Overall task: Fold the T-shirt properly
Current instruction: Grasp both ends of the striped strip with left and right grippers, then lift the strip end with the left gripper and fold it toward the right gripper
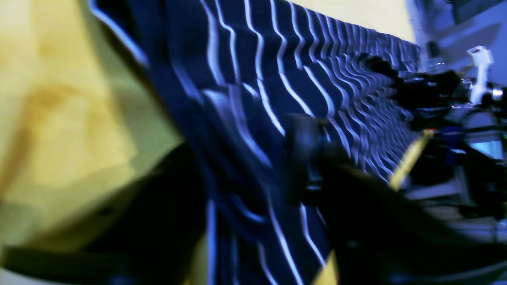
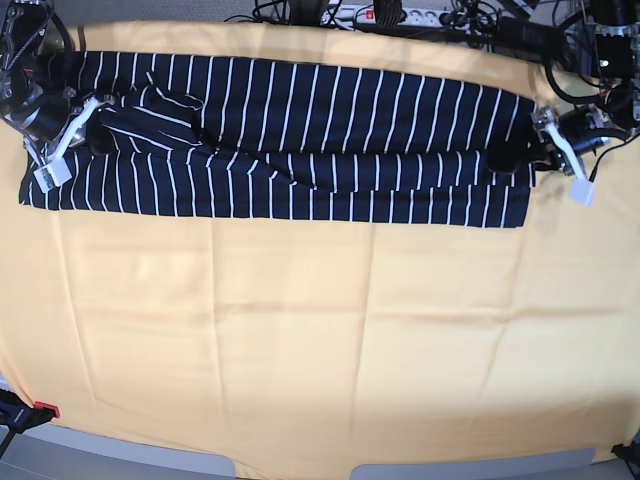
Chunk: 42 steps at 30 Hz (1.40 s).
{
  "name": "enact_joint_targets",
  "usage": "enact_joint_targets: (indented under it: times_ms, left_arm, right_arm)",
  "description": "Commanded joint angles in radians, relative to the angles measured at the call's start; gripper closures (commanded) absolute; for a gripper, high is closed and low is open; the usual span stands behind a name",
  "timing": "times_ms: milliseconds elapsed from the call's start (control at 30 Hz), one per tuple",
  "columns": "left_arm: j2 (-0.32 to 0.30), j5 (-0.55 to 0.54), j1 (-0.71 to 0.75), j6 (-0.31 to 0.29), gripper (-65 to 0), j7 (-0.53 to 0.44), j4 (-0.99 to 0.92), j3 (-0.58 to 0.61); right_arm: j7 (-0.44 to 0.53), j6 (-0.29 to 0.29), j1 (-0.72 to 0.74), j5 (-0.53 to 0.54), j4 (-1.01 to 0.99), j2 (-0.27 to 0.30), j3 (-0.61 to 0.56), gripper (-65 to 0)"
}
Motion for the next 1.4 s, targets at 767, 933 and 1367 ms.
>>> enact_joint_targets:
  times_ms: [767, 933, 1367]
  left_arm:
    - [-0.168, 0.021, -0.038, 0.116, 0.0, 0.052, 0.002, -0.208]
    - [-0.196, -0.139, -0.039, 0.015, 0.0, 0.177, 0.008, -0.209]
    - [-0.026, -0.139, 0.003, 0.019, 0.0, 0.181, 0.505, -0.208]
  right_arm:
    - [0.007, 0.005, 0.005, 0.053, 0.220, 0.020, 0.060, -25.5]
    - [0.006, 0.005, 0.002, 0.053, 0.220, 0.011, 0.060, -25.5]
    - [0.006, 0.005, 0.000, 0.052, 0.218, -0.058, 0.060, -25.5]
